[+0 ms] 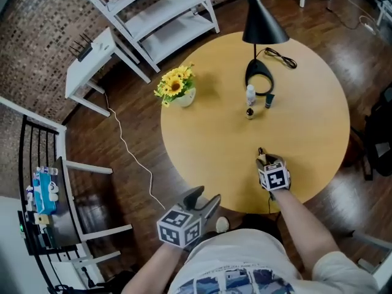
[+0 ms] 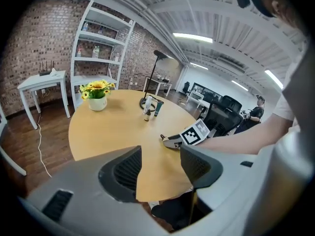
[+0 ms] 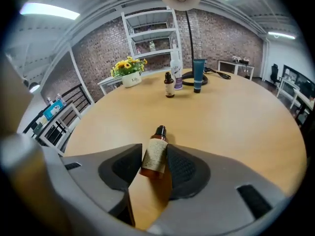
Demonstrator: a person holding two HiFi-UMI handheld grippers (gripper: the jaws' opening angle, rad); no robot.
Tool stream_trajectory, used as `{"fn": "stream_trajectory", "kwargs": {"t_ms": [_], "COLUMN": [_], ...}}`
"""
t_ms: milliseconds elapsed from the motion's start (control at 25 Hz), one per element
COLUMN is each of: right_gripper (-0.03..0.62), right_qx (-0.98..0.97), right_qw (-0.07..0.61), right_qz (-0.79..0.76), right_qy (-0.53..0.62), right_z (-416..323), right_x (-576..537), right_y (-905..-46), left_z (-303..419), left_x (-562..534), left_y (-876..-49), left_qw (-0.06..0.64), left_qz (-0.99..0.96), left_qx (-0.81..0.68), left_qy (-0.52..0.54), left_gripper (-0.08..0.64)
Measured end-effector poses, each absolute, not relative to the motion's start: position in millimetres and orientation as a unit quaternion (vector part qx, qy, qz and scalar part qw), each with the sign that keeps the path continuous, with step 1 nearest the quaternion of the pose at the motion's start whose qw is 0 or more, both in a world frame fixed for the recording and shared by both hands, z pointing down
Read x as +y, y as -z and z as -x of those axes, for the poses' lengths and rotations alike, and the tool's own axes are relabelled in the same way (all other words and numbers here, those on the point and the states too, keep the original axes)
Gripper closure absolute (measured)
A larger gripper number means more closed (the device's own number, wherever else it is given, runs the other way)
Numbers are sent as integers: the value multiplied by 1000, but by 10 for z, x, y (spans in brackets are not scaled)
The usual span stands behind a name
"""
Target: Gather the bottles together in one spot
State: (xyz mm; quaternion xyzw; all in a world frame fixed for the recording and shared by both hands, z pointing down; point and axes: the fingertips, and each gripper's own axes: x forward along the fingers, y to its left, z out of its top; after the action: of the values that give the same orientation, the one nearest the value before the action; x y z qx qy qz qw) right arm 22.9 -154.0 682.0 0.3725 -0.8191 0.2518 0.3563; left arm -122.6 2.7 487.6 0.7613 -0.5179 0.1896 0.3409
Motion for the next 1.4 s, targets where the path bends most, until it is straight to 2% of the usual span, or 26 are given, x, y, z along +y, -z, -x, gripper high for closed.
{"fn": "stream_trajectory", "kwargs": {"t_ms": [160,280,480,560,720,840,880,1040,1160,1240,1400], "right_gripper": [431,431,431,431,431,431,431,432,435,389,348], "right_qx": [-840,-869,-928,-937,-937,-932,-931,-928,-921,-913,-900], "right_qw": [318,253,151,127,119,123,126,140,148,153,163], "right_qz": [-340,-321,-282,-281,-297,-317,-321,-330,-345,-359,-378], "right_qy": [-280,-279,-191,-162,-143,-129,-122,-104,-106,-116,-145], "right_z": [-315,-387,-450,-506,-693,-886,-945,-1122,-1270,-1379,-1583], "right_x": [-1425,-1332,-1058,-993,-911,-928,-941,-998,-1123,-1211,-1289], "right_y": [-6676,-6214,-5211,-5006,-4848,-4858,-4871,-4949,-5028,-5088,-5197], "left_z": [913,637,76,-164,-578,-856,-925,-1093,-1073,-973,-784], "left_x": [-271,-535,-987,-1126,-1218,-1216,-1223,-1286,-1491,-1713,-2224], "left_y": [-4945,-5006,-4880,-4826,-4812,-4790,-4794,-4839,-4865,-4889,-5027], "left_qw": [361,390,443,466,484,485,484,459,409,358,252], "left_qz": [-770,-777,-794,-800,-811,-823,-826,-839,-850,-854,-853], "left_qx": [-492,-464,-399,-366,-312,-275,-267,-253,-287,-328,-397], "left_qy": [-184,-170,-114,-93,-96,-107,-113,-147,-168,-189,-227], "left_gripper": [310,313,322,356,357,454,456,483,483,485,485]}}
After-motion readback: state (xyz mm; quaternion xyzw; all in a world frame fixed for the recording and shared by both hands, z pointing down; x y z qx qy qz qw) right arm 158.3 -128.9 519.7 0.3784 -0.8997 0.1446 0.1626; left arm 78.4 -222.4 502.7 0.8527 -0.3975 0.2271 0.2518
